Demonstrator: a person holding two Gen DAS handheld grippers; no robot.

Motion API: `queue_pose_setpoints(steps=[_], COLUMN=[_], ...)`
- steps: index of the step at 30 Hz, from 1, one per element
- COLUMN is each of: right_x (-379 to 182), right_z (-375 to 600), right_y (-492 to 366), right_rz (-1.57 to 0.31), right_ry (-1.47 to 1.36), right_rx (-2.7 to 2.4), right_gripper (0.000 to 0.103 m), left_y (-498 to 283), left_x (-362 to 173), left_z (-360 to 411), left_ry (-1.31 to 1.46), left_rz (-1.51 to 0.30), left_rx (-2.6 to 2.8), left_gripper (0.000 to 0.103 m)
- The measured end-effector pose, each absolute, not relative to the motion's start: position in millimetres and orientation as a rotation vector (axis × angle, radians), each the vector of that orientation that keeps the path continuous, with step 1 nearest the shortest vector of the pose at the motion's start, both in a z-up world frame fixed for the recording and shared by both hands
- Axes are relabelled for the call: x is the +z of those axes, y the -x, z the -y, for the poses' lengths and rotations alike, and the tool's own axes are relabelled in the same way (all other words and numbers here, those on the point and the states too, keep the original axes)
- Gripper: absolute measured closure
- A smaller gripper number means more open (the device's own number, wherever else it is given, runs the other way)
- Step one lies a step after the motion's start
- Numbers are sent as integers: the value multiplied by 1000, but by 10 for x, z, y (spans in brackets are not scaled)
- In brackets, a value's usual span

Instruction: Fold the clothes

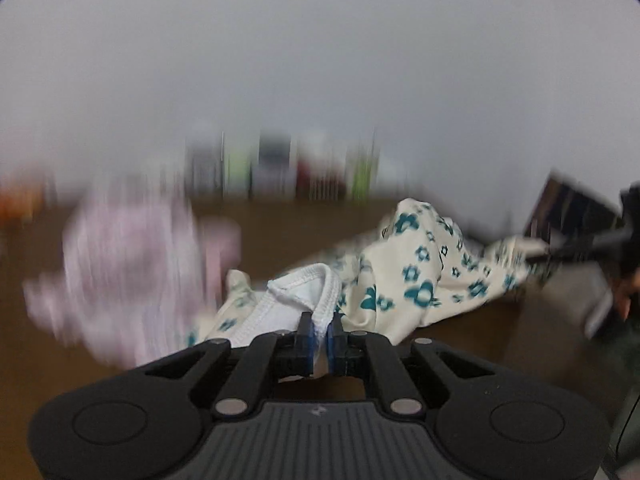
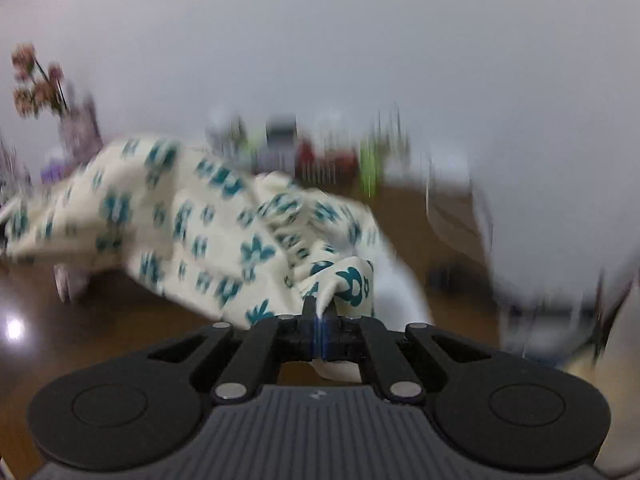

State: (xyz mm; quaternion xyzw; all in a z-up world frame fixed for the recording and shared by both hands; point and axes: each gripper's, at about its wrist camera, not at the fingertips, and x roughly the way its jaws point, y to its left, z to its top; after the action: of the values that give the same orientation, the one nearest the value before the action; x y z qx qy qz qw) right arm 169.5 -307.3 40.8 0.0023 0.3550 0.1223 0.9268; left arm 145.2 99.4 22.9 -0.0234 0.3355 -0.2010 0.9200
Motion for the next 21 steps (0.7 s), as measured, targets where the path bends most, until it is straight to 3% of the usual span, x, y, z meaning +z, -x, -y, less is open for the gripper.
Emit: queue_pose_setpoints(steps=[2,3,6,7,8,12,15,18,19,20,21], right_x=[136,62,146,227,308,501,413,216,143,73,9], right_z=[3092,3124,3220,3226,3230,3027,2715,2509,2431,2362,2298], right_y=[-1530,-1427,-1246,-1237,-1234,-1510,-1970,-2429,-2582,-2670,-2750], right_rz=[-808,-827,-798,-768,-737,-684,-718,-784,-805,-819,-834], right_ry=[-27,-39,-66,-66,-64,-17,35,70,91,110,123], right_rx=[271,276,266,273,281,328,352,369,363,353,349], right_gripper=[99,92,55,54,54,44,43,40,40,40,48], left_y=[-1388,-1361,-1364,-1343,-1296,-1358,-1505,-1656,-1684,-1699,-1708], left_x=[-55,-153,-82,-2,83,252,196,34,-8,-39,-54], left_z=[-1100,-1164,-1334,-1337,-1307,-1109,-829,-658,-639,-634,-631], left_ry=[119,161,228,232,225,158,61,-1,-4,0,7], left_rz=[-773,-802,-784,-758,-735,-726,-799,-885,-894,-895,-898], left_rx=[-412,-412,-406,-404,-406,-438,-436,-416,-416,-423,-439], left_gripper=[89,87,56,45,41,34,31,32,38,68,87])
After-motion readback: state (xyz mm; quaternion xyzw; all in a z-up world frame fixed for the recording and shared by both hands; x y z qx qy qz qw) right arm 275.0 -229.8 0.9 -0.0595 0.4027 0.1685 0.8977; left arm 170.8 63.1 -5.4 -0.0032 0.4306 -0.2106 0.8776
